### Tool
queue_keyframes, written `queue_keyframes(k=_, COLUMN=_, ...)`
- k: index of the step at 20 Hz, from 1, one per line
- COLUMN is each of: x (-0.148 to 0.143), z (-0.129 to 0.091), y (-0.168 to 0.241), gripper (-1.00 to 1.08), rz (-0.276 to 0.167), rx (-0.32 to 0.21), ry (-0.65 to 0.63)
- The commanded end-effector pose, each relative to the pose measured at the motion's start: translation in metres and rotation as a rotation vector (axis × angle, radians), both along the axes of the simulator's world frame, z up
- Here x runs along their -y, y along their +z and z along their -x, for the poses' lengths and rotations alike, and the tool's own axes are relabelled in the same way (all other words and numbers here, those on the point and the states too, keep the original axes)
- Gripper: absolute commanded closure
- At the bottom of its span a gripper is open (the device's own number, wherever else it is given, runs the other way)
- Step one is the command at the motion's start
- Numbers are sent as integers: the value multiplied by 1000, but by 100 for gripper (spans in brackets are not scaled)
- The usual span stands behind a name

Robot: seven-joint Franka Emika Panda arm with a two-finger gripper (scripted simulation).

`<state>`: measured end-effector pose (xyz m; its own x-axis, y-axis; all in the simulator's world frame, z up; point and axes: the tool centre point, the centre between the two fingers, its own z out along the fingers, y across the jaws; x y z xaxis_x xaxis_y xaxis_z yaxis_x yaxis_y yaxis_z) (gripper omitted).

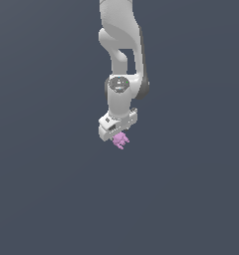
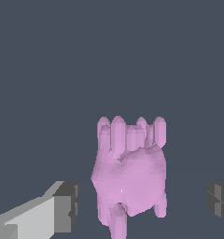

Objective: Pick up the object and move it to a goal position.

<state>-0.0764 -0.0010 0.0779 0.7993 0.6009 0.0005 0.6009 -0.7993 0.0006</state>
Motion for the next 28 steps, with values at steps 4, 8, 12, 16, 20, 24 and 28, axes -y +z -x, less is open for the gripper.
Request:
queue_keyframes(k=4, x=0, z=1, y=-26, gripper=-92, rz=0, rx=-1, ry=2)
queue_keyframes(k=8, x=0, z=1, y=-37, gripper=-92, rz=0, rx=-1, ry=4)
queue_keyframes(k=12, x=0, z=1, y=-40, gripper=108, rz=0, rx=-1, ry=4)
queue_keyframes(k=16, x=0, z=1, y=-40, gripper=108, rz=0, rx=-1, ry=4)
queue_keyframes(k=20, x=0, z=1, y=-40, gripper=108, rz=0, rx=-1, ry=4)
queue_keyframes(k=24, x=0, z=0, y=-38, gripper=108, rz=0, rx=0, ry=3)
queue_keyframes(k=28, x=-5, z=-3, y=-30, gripper=108, rz=0, rx=0, ry=3)
